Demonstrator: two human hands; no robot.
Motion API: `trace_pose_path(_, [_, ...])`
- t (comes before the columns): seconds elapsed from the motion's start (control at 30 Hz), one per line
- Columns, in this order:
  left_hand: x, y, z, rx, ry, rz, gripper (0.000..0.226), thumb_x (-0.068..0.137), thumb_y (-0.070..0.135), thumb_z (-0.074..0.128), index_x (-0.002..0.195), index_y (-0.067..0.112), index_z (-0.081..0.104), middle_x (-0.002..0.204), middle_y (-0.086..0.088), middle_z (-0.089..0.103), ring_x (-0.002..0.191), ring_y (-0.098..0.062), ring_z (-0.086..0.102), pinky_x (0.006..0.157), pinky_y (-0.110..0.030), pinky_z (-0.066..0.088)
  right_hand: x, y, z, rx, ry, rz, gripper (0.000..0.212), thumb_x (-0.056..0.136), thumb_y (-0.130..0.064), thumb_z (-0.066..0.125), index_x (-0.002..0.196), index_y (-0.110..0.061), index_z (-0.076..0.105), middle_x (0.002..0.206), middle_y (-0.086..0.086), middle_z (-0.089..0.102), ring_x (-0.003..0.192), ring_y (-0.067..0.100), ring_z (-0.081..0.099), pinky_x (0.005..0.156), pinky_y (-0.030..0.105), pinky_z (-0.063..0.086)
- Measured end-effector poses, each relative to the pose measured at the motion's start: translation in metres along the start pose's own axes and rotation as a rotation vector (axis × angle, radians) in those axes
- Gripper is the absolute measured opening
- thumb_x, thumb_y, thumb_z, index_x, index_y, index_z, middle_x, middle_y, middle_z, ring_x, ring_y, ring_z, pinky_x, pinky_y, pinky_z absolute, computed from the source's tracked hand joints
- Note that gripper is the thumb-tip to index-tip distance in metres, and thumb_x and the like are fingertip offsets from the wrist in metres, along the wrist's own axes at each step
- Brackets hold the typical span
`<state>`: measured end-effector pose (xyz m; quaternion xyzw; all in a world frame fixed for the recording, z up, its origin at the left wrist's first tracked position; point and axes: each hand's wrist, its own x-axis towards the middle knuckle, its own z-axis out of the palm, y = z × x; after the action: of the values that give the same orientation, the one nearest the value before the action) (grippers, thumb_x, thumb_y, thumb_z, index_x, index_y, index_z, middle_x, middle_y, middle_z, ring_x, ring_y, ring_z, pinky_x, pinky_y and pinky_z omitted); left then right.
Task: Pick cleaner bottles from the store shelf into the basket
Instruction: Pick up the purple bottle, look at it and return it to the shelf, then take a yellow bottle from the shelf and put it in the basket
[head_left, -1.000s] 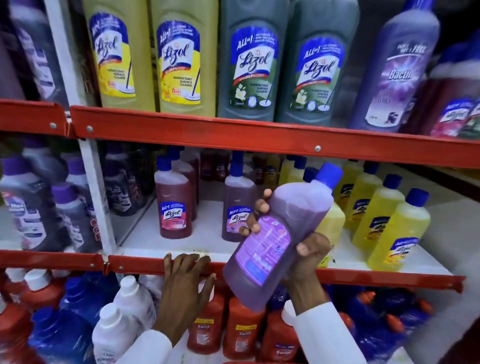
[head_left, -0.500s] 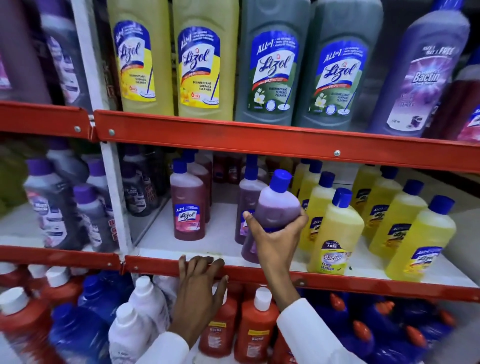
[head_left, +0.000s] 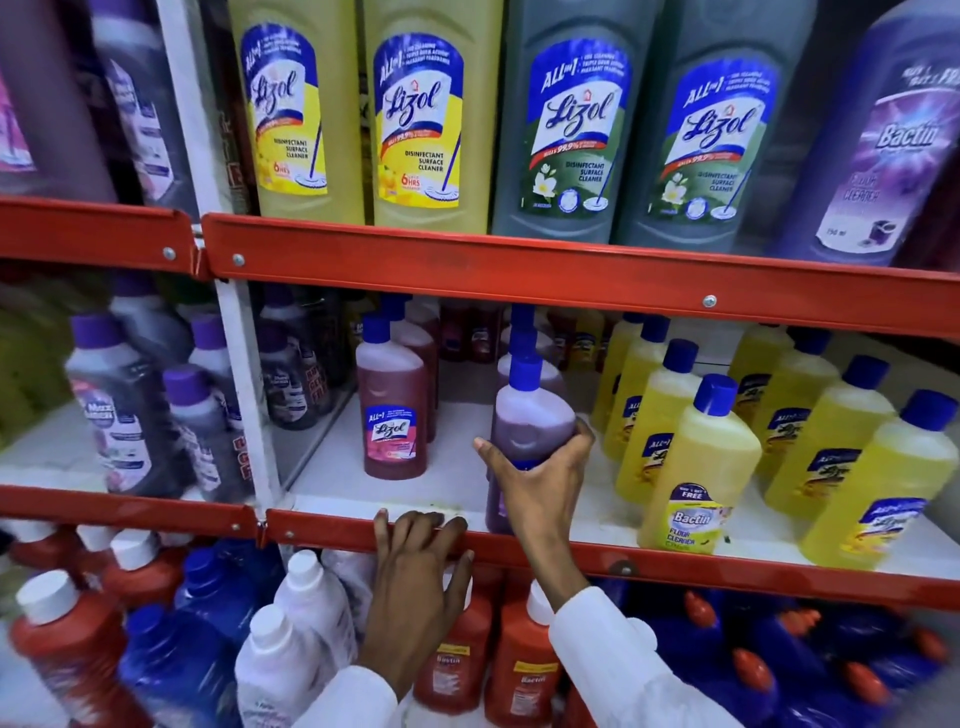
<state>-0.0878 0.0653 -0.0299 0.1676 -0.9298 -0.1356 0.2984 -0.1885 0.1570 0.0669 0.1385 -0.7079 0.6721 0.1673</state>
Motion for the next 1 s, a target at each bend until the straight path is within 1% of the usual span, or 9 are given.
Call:
trace_pose_path(0.27, [-0.002,0.004,-0.003,0.039,0.004,-0.008,0.028,0.087,0.044,0.053,0.113,0.034,0.056,0.11,0.008,0.062,0.11,-0.02,0.052,0.119,-0.05,0.015,-0.002,0.0,-0.009,-0.047,-0.059,-0.011,0.109,0.058,-0.035,0.097,0.143,-0.009,0.035,0.142,0.011,0.048,0.131,0.029,0.05,0.106,0.044,0.052])
trace_pose_path(0.37, [-0.003,0.011,-0.007,0.084,-0.01,-0.03,0.039,0.085,0.046,0.055,0.121,0.031,0.055,0.119,0.005,0.062,0.118,-0.023,0.051,0.12,-0.054,0.019,-0.011,0.005,-0.028,-0.051,-0.068,-0.054,0.106,0.062,-0.044,0.093,0.146,-0.019,0.033,0.145,0.005,0.044,0.128,0.017,0.049,0.1,0.026,0.053])
trace_pose_path(0.43, [-0.006,0.018,-0.009,0.085,0.004,-0.029,0.042,0.085,0.045,0.056,0.124,0.03,0.054,0.124,0.004,0.061,0.122,-0.024,0.049,0.117,-0.055,0.025,-0.02,0.012,-0.049,-0.039,0.015,-0.117,0.088,0.07,-0.05,0.085,0.141,-0.027,0.038,0.137,-0.004,0.047,0.119,0.007,0.05,0.093,0.014,0.047])
trace_pose_path(0.53, [-0.011,0.039,-0.008,0.035,0.091,0.07,0.034,0.085,0.04,0.058,0.118,0.029,0.057,0.121,0.004,0.062,0.116,-0.023,0.051,0.101,-0.048,0.042,-0.023,0.029,-0.087,-0.013,0.289,-0.238,0.059,0.073,-0.032,0.079,0.124,-0.023,0.05,0.117,-0.004,0.052,0.106,0.016,0.054,0.089,0.032,0.049])
trace_pose_path(0.6, [-0.011,0.064,-0.003,-0.01,0.143,0.192,0.03,0.085,0.036,0.06,0.114,0.027,0.058,0.116,0.004,0.063,0.111,-0.022,0.052,0.095,-0.042,0.045,-0.013,0.041,-0.109,-0.012,0.47,-0.259,0.058,0.07,-0.022,0.08,0.119,-0.016,0.05,0.116,-0.002,0.05,0.105,0.027,0.053,0.09,0.036,0.048])
trace_pose_path(0.67, [-0.006,0.092,0.003,-0.049,0.137,0.298,0.029,0.086,0.033,0.06,0.114,0.026,0.057,0.114,0.003,0.062,0.11,-0.021,0.053,0.096,-0.038,0.045,0.003,0.048,-0.123,-0.062,0.53,-0.197,0.073,0.066,-0.026,0.083,0.127,-0.012,0.046,0.126,0.002,0.048,0.115,0.029,0.048,0.097,0.028,0.045])
trace_pose_path(0.8, [0.006,0.129,0.018,-0.061,-0.026,0.323,0.042,0.084,0.032,0.057,0.124,0.021,0.054,0.123,-0.001,0.061,0.116,-0.023,0.053,0.106,-0.038,0.044,0.038,0.055,-0.127,-0.288,0.294,-0.026,0.111,0.06,-0.035,0.09,0.149,-0.011,0.027,0.148,0.015,0.044,0.134,0.035,0.046,0.111,0.048,0.043])
trace_pose_path(0.87, [0.01,0.142,0.025,-0.026,-0.114,0.291,0.049,0.084,0.034,0.055,0.13,0.021,0.05,0.125,-0.001,0.059,0.118,-0.023,0.051,0.109,-0.038,0.042,0.054,0.06,-0.135,-0.243,0.181,0.008,0.11,0.062,-0.029,0.089,0.15,-0.013,0.026,0.147,0.014,0.046,0.133,0.035,0.049,0.108,0.053,0.047])
trace_pose_path(1.0, [0.012,0.154,0.036,0.037,-0.183,0.229,0.047,0.082,0.035,0.054,0.128,0.023,0.053,0.116,-0.001,0.063,0.112,-0.024,0.053,0.109,-0.04,0.038,0.07,0.064,-0.161,-0.074,0.06,0.008,0.1,0.062,-0.025,0.088,0.145,-0.018,0.031,0.134,0.011,0.056,0.12,0.029,0.058,0.094,0.043,0.056])
